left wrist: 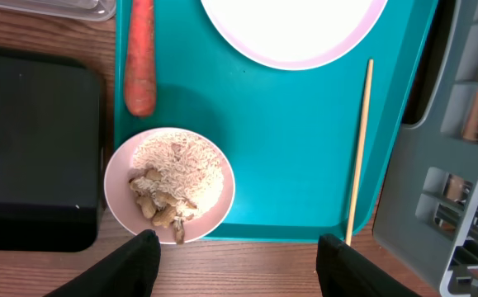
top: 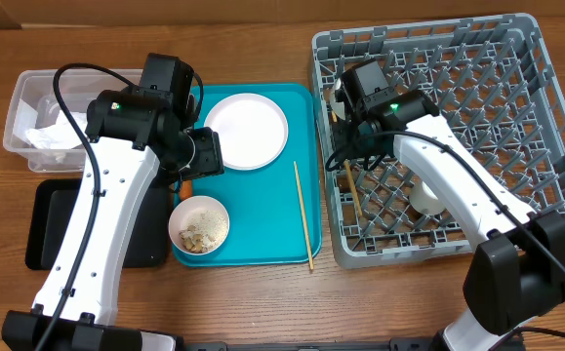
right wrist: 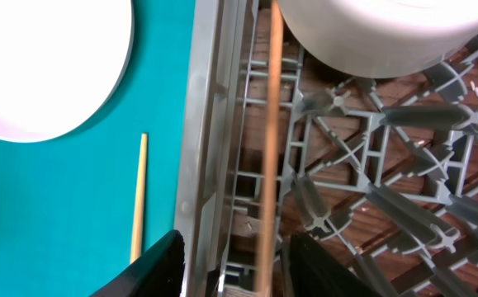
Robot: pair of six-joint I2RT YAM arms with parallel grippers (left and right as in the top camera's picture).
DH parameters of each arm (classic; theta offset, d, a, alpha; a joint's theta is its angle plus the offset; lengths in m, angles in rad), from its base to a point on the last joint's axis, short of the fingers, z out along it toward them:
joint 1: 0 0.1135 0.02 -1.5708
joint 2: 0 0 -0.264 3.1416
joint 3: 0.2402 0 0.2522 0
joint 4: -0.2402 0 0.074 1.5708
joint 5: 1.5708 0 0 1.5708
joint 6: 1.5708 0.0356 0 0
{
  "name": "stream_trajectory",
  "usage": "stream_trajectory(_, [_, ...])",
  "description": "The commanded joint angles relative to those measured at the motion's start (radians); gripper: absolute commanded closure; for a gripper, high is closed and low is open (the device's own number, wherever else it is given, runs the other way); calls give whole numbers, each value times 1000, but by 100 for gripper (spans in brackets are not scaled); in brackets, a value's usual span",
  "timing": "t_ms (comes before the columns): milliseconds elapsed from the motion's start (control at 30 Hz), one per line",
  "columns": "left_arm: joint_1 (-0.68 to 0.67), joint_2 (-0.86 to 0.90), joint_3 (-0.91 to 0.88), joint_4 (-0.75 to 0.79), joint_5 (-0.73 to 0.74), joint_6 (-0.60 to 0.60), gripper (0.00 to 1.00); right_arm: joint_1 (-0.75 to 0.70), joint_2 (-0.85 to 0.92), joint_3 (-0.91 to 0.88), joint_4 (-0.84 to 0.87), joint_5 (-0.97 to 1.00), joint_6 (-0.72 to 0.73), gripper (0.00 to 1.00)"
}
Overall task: Sort waste into correct bins and load items into the dishwasher
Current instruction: 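Carry the chopstick right and drop it into the dish rack, then grasp the second wooden chopstick on the tray with the right gripper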
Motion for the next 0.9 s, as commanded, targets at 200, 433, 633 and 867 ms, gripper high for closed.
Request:
stream_trajectory(200, [4, -10, -5, 14, -10, -37, 35, 90, -16, 137, -114, -121, 5, 56])
stream_trajectory(433, [4, -10, -5, 13, -10, -36, 34, 274, -10, 89, -84, 4, 61, 51])
stream_trajectory(633, [4, -10, -5, 8, -10, -36, 34, 325, 2, -8, -35, 135, 89, 50])
stream_trajectory(867, [4, -10, -5, 9, -10, -36, 34, 320, 63, -75, 19, 138, 88, 51])
